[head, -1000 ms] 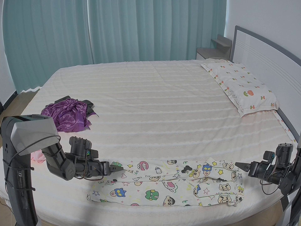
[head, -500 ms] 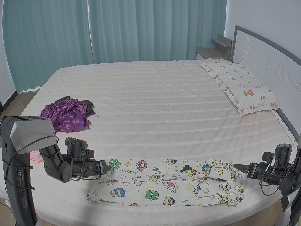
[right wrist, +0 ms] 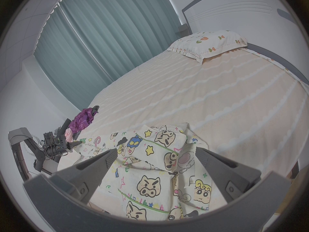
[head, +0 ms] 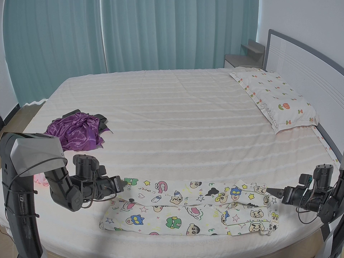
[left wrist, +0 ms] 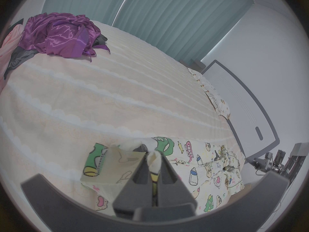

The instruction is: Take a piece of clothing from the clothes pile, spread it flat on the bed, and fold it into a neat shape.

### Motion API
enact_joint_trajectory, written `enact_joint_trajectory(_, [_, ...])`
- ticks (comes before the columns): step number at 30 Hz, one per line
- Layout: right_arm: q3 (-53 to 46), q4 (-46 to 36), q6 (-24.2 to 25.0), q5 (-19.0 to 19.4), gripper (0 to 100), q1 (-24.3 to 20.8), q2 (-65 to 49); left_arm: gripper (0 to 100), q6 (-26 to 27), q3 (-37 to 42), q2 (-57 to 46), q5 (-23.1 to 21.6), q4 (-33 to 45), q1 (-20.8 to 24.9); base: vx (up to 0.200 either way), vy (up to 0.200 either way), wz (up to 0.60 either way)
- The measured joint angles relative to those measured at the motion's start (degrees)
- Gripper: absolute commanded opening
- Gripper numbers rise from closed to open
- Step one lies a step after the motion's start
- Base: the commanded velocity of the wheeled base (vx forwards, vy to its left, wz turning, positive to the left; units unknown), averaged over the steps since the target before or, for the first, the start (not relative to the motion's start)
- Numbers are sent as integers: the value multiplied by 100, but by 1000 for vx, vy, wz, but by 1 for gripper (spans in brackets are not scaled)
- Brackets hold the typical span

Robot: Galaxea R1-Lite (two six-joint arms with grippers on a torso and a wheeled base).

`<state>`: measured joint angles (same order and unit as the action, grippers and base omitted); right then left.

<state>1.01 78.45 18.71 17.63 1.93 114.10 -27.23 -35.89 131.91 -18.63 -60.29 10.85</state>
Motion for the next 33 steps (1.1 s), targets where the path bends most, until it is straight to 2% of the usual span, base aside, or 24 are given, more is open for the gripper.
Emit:
enact_joint_trajectory(6, [0,-6,0,2,100,0,12,0,-16,-38,-18,-26,5,50,0,0,0])
enact_joint_trajectory(7, [0,-6,0,0,100,0,15,100,-16,-38,-18,-33,5,52,0,0,0])
enact_joint_trajectory(15, [0,-6,6,2,100,0,32,100,6,-30,4,-91,-55,59,0,0,0])
enact_joint_trajectory(19, [0,-6,9,10,100,0,39,100,26,-16,9,-258,-60,59,0,0,0])
enact_joint_trajectory(23, [0,-6,9,11,100,0,45,100,46,59,-29,-633,-61,59,0,0,0])
enact_joint_trajectory(26, [0,-6,9,11,100,0,52,100,145,119,-93,-680,-55,41,0,0,0])
enact_joint_trajectory(27, [0,-6,9,11,100,0,52,0,215,135,-113,-683,-50,28,0,0,0])
enact_joint_trajectory(33, [0,-24,9,2,100,-22,54,0,525,196,-171,-685,-27,-94,0,0,0])
